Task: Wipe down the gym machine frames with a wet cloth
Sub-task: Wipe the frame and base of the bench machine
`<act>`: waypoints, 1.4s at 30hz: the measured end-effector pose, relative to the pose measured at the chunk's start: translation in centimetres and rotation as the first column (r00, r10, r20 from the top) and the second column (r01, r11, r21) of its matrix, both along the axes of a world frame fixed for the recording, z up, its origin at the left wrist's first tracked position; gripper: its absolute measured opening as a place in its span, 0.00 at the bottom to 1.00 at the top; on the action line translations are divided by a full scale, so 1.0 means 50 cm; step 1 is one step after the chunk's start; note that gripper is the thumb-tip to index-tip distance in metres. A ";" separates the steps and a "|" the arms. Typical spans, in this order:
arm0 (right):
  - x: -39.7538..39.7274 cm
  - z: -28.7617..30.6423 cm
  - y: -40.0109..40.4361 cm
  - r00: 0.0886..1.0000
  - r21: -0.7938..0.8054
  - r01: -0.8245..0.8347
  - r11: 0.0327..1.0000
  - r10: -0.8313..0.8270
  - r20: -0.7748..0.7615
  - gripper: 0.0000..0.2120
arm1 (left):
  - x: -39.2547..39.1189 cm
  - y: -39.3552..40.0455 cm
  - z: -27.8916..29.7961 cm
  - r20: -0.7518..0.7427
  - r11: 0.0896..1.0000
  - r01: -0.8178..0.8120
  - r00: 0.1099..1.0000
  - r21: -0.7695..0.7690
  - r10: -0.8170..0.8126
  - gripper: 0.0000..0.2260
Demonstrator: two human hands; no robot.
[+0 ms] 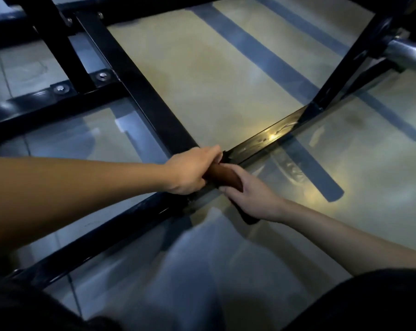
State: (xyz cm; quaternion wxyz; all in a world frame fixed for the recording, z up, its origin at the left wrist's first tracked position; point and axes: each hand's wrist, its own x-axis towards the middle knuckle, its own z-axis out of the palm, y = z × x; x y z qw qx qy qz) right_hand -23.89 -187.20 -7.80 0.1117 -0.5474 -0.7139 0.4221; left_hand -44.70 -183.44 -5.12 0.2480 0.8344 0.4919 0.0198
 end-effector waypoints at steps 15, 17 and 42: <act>-0.008 -0.068 0.024 0.789 0.316 -0.273 0.908 0.023 0.614 0.31 | -0.032 0.008 -0.075 -0.491 0.989 -0.040 0.871 -0.141 -0.035 0.51; 0.038 -0.068 0.059 0.806 0.326 -0.188 0.927 -0.044 0.590 0.29 | -0.031 0.010 -0.071 -0.492 0.987 -0.025 0.869 -0.159 -0.057 0.49; 0.035 -0.081 0.051 0.806 0.396 -0.347 0.850 0.054 0.590 0.33 | -0.023 0.028 -0.069 -0.613 0.982 0.190 0.777 0.011 -0.143 0.52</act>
